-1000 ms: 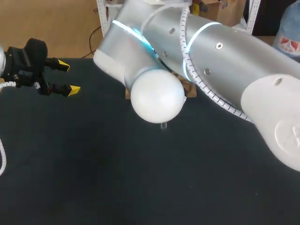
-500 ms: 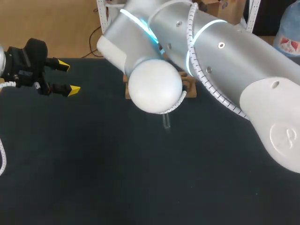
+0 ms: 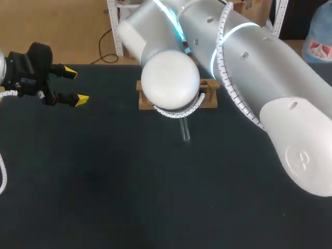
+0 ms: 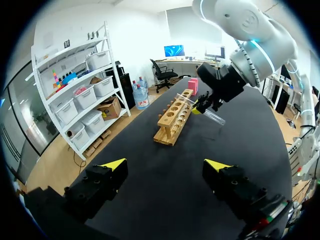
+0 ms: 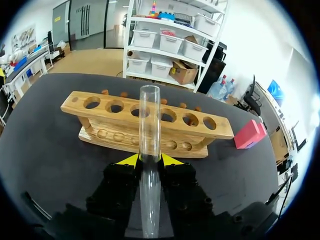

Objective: Grasp the test tube, adjust it, and insert it.

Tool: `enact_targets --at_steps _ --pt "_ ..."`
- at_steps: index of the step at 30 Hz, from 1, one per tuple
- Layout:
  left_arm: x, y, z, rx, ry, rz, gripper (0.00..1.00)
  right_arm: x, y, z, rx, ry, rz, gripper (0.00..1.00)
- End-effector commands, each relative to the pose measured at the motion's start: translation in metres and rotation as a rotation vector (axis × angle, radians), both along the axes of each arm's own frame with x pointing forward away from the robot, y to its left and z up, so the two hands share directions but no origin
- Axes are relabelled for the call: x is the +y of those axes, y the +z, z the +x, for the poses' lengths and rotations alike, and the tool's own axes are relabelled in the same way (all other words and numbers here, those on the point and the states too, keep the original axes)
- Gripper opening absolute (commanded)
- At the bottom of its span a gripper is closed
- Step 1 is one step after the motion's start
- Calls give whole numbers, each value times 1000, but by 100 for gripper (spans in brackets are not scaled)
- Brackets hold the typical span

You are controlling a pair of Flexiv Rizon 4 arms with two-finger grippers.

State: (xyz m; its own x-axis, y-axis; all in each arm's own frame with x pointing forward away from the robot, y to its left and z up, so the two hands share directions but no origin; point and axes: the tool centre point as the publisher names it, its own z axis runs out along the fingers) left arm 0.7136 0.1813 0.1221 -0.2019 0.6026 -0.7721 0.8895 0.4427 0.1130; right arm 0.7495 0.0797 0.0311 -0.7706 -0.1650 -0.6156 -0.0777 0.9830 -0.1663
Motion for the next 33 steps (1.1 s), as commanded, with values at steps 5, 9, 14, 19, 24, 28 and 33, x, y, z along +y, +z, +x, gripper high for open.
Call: enact_targets --at_steps 5,9,14,19,24,28,33 --pt "1 -2 -1 -8 0 -6 100 8 1 12 142 -29 -28 0" --pt "1 -2 -1 -8 0 -6 100 8 1 11 165 -26 -19 0" --pt "1 -2 -1 -8 0 -6 100 8 1 12 186 -29 -12 0" --pt "1 -2 -1 -8 0 -6 100 5 8 12 177 -46 4 0" --pt "1 -2 -1 -8 0 -6 100 1 17 8 134 -63 65 0" --pt "1 -2 -1 -8 0 -6 100 -4 19 3 100 -89 95 0" --pt "1 -2 -1 -8 0 -6 100 -10 24 -1 16 -121 159 0"
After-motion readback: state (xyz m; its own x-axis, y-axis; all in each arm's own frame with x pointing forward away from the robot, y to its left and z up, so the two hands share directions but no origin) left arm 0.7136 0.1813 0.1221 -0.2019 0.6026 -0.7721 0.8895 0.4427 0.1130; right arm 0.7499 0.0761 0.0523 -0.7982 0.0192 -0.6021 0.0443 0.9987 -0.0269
